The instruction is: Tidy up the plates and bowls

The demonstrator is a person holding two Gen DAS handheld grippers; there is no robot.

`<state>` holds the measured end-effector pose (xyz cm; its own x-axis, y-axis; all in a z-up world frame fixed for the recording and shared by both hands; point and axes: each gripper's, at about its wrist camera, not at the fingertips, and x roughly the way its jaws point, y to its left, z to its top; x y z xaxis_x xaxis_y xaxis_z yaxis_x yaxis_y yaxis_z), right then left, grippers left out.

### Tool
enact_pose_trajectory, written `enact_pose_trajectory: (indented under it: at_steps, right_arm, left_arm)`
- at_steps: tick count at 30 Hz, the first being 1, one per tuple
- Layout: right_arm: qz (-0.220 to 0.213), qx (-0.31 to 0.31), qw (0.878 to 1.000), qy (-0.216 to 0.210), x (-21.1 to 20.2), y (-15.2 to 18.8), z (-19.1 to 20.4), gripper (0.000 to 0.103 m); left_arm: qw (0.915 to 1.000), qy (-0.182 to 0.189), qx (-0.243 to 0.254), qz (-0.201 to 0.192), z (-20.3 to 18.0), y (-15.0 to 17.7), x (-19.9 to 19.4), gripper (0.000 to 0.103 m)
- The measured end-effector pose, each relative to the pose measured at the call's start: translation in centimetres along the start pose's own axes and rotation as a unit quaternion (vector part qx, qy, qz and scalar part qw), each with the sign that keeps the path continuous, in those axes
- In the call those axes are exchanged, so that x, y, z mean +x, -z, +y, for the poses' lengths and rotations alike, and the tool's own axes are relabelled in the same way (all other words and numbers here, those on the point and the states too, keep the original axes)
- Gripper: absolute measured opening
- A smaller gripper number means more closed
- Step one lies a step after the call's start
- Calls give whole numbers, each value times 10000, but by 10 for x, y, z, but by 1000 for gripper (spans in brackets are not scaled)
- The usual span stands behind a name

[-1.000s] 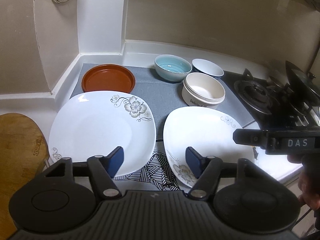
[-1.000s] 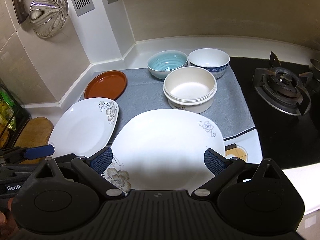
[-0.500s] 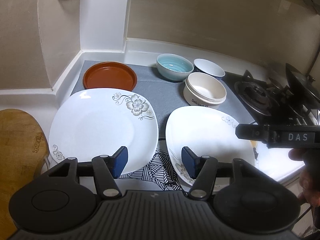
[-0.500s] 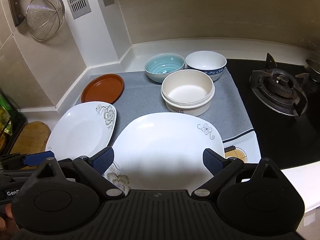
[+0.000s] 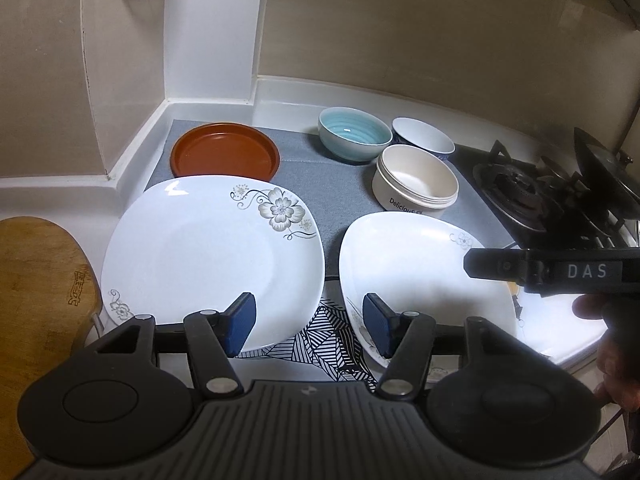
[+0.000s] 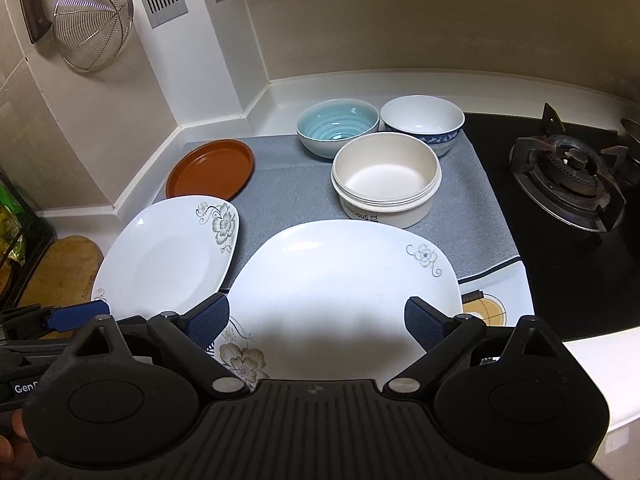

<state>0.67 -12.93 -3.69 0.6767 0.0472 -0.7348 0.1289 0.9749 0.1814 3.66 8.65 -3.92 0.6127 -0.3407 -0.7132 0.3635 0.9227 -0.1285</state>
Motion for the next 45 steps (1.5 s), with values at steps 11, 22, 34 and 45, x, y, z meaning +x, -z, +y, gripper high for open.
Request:
enact_pose_trajectory:
  at_steps: [11, 22, 34, 45]
  right_arm:
    - [47, -45, 10000, -26, 4, -2, 6, 94]
    - [103, -25, 9999, 4, 7, -1, 6, 93]
    - [122, -32, 9999, 3, 13, -2, 6, 90]
    - [221, -138, 9996, -90, 33, -6, 14, 59]
  left_arm:
    - [10000, 26, -84, 14, 5, 0, 2, 60]
    - [9999, 65, -86, 62, 6, 2, 6, 60]
    - [9999, 21, -157, 63, 9, 2, 10, 60]
    - [9978, -463, -464, -133, 32, -2, 10, 20]
